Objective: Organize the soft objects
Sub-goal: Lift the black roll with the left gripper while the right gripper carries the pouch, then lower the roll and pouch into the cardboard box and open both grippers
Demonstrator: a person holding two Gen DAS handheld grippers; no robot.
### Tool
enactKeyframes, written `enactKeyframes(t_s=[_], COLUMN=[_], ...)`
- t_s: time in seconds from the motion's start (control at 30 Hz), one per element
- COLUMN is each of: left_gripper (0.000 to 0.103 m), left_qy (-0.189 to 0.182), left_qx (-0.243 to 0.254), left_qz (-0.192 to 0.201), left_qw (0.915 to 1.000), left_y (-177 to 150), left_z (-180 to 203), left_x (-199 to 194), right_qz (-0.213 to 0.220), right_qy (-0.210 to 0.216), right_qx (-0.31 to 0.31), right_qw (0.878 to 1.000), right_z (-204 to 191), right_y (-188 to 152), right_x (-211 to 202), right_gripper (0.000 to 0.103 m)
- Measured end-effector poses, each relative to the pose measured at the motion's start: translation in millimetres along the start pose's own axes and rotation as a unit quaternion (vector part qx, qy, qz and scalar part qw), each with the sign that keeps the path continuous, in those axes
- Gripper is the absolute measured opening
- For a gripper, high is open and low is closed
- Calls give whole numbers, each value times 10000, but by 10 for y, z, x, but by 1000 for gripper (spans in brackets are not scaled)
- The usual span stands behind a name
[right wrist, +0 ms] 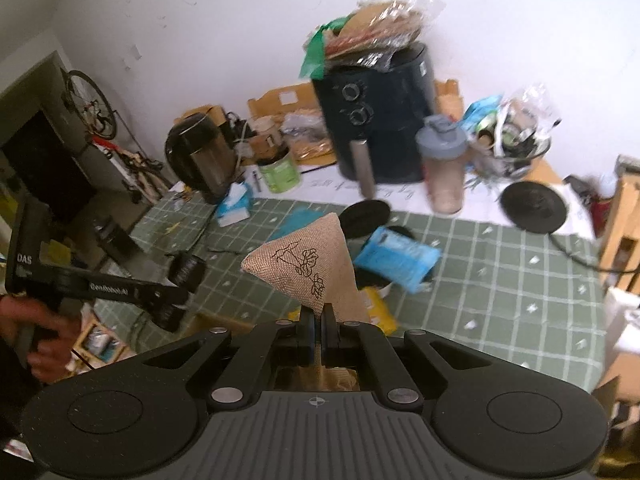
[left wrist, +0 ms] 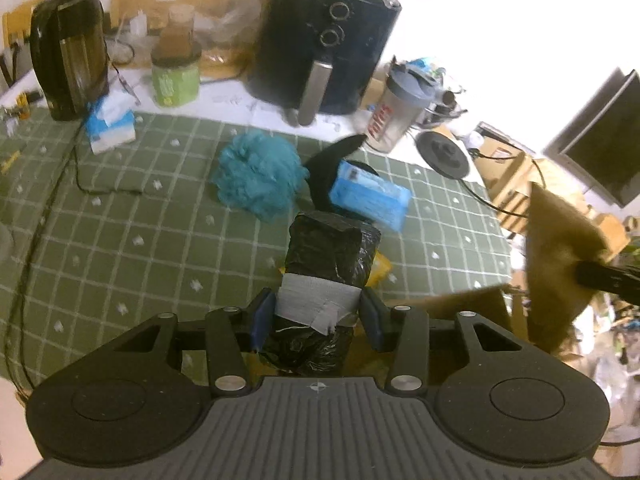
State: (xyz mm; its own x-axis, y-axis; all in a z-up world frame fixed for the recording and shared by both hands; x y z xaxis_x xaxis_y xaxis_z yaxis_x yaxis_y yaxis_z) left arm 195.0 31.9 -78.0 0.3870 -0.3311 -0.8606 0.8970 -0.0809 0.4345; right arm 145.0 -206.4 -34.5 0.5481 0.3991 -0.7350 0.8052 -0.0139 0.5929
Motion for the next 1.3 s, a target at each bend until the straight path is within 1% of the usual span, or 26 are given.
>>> enactKeyframes(t_s=[0.13, 0.3, 0.47, 0.67, 0.83, 1.07, 1.13, 1.17, 1.2, 1.27, 1.3], left_gripper=[45, 45, 45, 45, 45, 46, 47, 47, 47, 47, 48], left_qy=[-190, -338, -385, -394, -312, 39, 58, 74, 111, 210, 252], left_qx=[-104, -288, -474, -661, -697, -577, -542, -518, -493, -431, -406], left_qz=[-128, -356, -527, -683, -731, -671, -680, -683, -678, -674, -656], left_qw=[9997, 9984, 9967, 9947, 9944, 9961, 9962, 9963, 9964, 9966, 9967], left_y=[-151, -354, -509, -651, -731, -742, -740, -739, -740, -744, -748], left_z=[64, 107, 150, 189, 197, 205, 209, 216, 219, 230, 230], left_x=[24, 118, 200, 254, 273, 254, 249, 245, 244, 249, 249], right_qz=[-240, -593, -888, -1088, -1137, -1137, -1122, -1130, -1133, -1120, -1100], right_qy=[189, 270, 147, -41, -224, -447, -499, -557, -609, -621, -618], right_qx=[193, 366, 474, 625, 620, 599, 591, 542, 465, 420, 402], right_qw=[9993, 9972, 9948, 9921, 9913, 9907, 9907, 9906, 9906, 9909, 9912], right_z=[-53, -100, -127, -133, -138, -134, -136, -141, -152, -167, -175], right_y=[-119, -301, -458, -558, -587, -598, -601, -604, -610, -619, -620], right_x=[135, 279, 399, 455, 473, 475, 475, 478, 477, 468, 462], right_gripper=[5, 5, 5, 5, 5, 6, 12, 12, 15, 28, 43])
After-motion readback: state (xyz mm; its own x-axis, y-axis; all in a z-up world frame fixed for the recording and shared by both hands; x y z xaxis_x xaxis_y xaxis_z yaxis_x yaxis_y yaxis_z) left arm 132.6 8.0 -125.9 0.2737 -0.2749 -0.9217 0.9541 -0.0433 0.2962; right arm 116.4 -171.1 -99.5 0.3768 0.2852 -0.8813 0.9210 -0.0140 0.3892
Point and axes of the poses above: each gripper's, at about its wrist camera, not at the fingertips, and x roughly the way its jaws point, z to its right, y to its top, the point moved 5 cm from there along x, roughly the way its jaws point, and after that the axes turned 3 degrees about -z, right-handed, at the moved point
